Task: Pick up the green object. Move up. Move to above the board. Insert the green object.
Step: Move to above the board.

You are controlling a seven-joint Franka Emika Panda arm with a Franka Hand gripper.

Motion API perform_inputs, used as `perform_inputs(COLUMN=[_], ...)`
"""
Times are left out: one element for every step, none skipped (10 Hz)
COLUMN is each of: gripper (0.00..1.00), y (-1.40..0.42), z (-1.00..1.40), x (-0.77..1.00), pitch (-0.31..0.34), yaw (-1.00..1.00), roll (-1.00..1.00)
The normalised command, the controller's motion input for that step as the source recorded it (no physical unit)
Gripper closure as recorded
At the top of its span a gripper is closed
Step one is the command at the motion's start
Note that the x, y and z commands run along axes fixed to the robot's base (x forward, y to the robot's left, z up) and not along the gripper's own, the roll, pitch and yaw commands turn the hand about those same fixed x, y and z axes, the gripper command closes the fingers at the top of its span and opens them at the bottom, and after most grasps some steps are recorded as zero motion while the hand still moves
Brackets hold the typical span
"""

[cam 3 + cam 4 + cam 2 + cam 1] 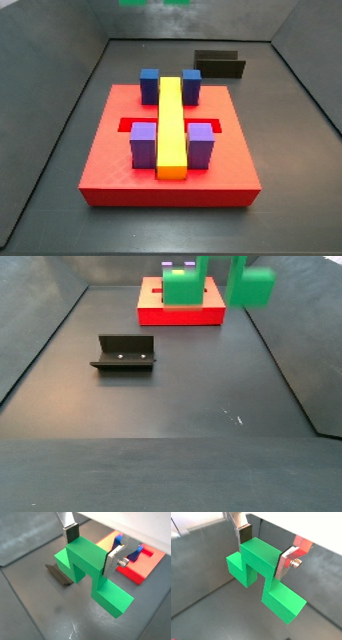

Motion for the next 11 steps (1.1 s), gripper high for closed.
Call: perform_inputs(gripper=[1.00,1.00,1.00,1.00,1.00,1.00,1.00,1.00,1.00,1.00,1.00], y=[0.00,0.01,-1.40,-1.40,-1.40,-1.40,-1.40,-1.40,-1.40,-1.40,-1.40], z=[0.46,0.22,0.20,0.19,0.19,0.20,0.20,0.20,0.21,0.22,0.22], x=[0.03,0.04,0.14,0.13,0.14,0.15,0.15,0.17,0.19,0.22,0.27], pitch=[0.089,0.058,0.119,0.115,0.110,0.093,0.093,0.113,0.134,0.157,0.163], yaw=[-0.01,0.00,-0.26,-0.20,-0.13,-0.06,-0.03,-0.02,-0.01,0.00,0.01], roll=[0.00,0.00,-0.09,-0.05,-0.02,-0.07,-0.04,0.00,-0.02,0.01,-0.01])
